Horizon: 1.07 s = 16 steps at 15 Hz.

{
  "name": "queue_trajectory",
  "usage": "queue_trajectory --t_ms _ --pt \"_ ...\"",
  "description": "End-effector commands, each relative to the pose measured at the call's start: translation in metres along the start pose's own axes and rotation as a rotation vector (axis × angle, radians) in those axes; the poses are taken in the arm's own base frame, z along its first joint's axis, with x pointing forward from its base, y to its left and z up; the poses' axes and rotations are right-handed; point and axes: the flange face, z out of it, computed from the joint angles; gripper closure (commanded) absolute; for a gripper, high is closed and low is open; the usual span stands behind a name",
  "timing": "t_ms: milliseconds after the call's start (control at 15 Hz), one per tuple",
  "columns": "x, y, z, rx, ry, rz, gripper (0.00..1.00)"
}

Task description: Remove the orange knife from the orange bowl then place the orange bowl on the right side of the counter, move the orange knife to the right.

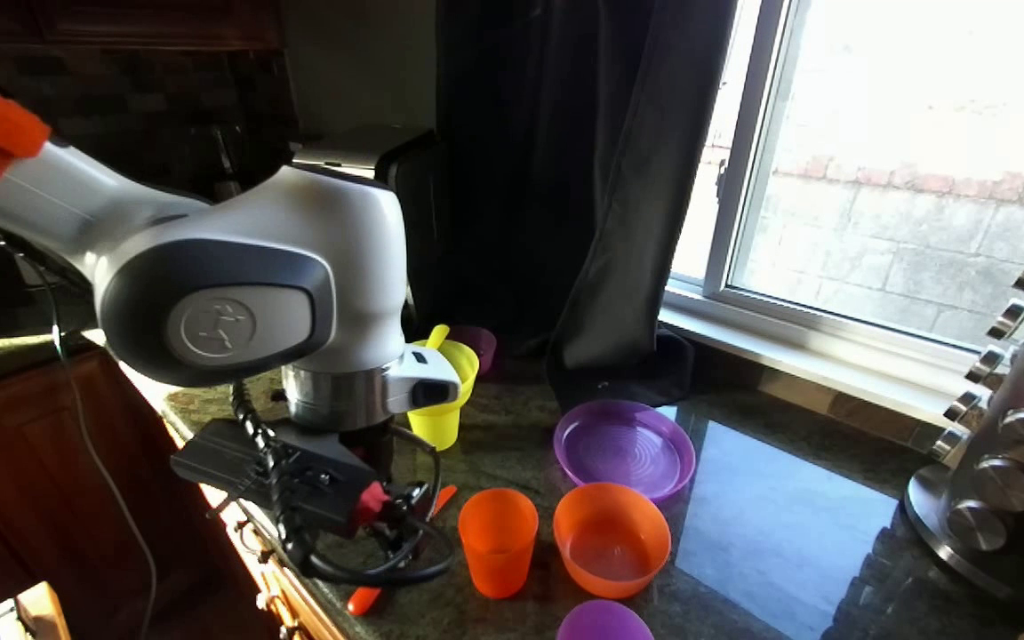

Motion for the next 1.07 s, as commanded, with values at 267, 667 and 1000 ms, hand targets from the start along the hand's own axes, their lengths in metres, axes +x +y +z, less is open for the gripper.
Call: queue_trajectory --t_ms 267,667,1000 --pt "0.024 -0.006 0.046 0.001 -0.019 -0.03 0.3" --pt "0.035 -0.008 0.055 0.008 0.022 -0.032 0.77" --pt "0.038 -0.005 0.05 0.006 0.04 -0.016 0.95"
